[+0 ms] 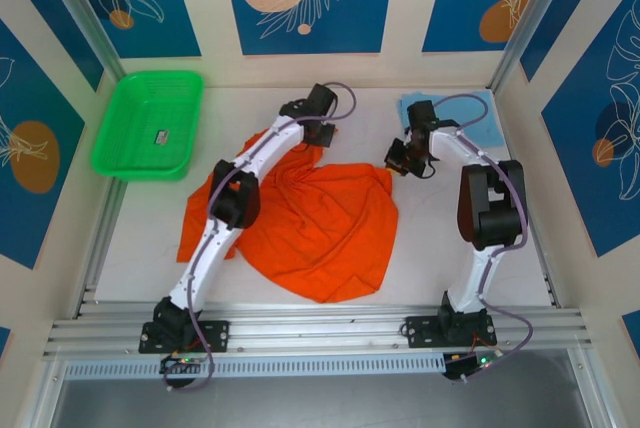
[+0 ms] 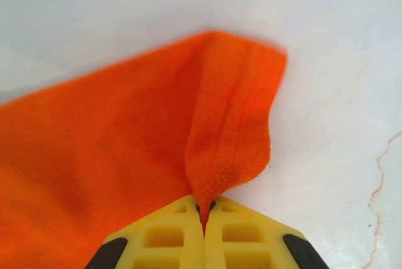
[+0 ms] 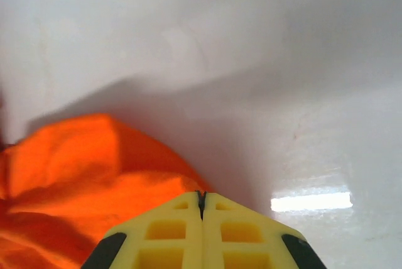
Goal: Fold and stack the t-shirts
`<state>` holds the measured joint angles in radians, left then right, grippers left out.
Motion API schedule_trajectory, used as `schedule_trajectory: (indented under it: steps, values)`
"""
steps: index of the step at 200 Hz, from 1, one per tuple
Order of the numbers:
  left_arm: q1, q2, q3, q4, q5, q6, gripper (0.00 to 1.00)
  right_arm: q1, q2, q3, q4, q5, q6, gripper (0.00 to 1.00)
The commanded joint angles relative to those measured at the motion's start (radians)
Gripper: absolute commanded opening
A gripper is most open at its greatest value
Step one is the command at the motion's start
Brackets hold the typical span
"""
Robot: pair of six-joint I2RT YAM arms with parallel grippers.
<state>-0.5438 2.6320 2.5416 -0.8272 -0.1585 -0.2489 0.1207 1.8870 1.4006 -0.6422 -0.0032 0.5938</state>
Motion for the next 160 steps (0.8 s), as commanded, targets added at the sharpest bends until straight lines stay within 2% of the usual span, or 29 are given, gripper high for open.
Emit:
schedule_trajectory:
  steps: [1, 47, 81, 90, 96, 107, 111, 119, 123, 135, 147, 160]
  values:
    - [0.053, -0.145, -0.022, 0.067, -0.042, -0.089, 0.00, -0.017, -0.045, 0.079, 0.006, 0.048, 0.020, 0.00]
    - [0.167, -0.178, -0.019, 0.118, -0.072, -0.214, 0.00, -0.067, 0.044, 0.284, -0.008, 0.102, 0.012, 0.00]
    - [0.249, -0.111, 0.043, 0.174, -0.021, -0.338, 0.05, -0.104, 0.203, 0.493, -0.059, 0.123, 0.014, 0.00]
    - [0.260, -0.066, 0.104, 0.175, -0.019, -0.352, 0.21, -0.113, 0.257, 0.563, -0.083, 0.127, 0.018, 0.00]
    - [0.264, -0.039, 0.151, 0.178, -0.026, -0.354, 0.40, -0.120, 0.291, 0.617, -0.105, 0.129, 0.022, 0.00]
    - [0.270, 0.004, 0.218, 0.198, -0.042, -0.348, 0.57, -0.135, 0.368, 0.722, -0.152, 0.123, 0.036, 0.00]
    - [0.272, 0.014, 0.236, 0.207, -0.047, -0.338, 0.66, -0.141, 0.394, 0.768, -0.171, 0.121, 0.041, 0.06]
    - [0.275, 0.020, 0.268, 0.213, -0.082, -0.326, 0.91, -0.152, 0.446, 0.874, -0.237, 0.117, 0.051, 0.22]
    - [0.277, 0.016, 0.276, 0.214, -0.097, -0.322, 0.98, -0.155, 0.471, 0.935, -0.275, 0.114, 0.054, 0.29]
    - [0.284, -0.023, 0.277, 0.215, -0.113, -0.300, 1.00, -0.158, 0.515, 1.097, -0.386, 0.113, 0.043, 0.48]
    - [0.283, -0.073, 0.275, 0.182, -0.139, -0.274, 1.00, -0.147, 0.490, 1.157, -0.447, 0.149, 0.034, 0.62]
    - [0.281, -0.140, 0.260, 0.106, -0.152, -0.270, 1.00, -0.133, 0.392, 1.066, -0.437, 0.157, 0.032, 0.66]
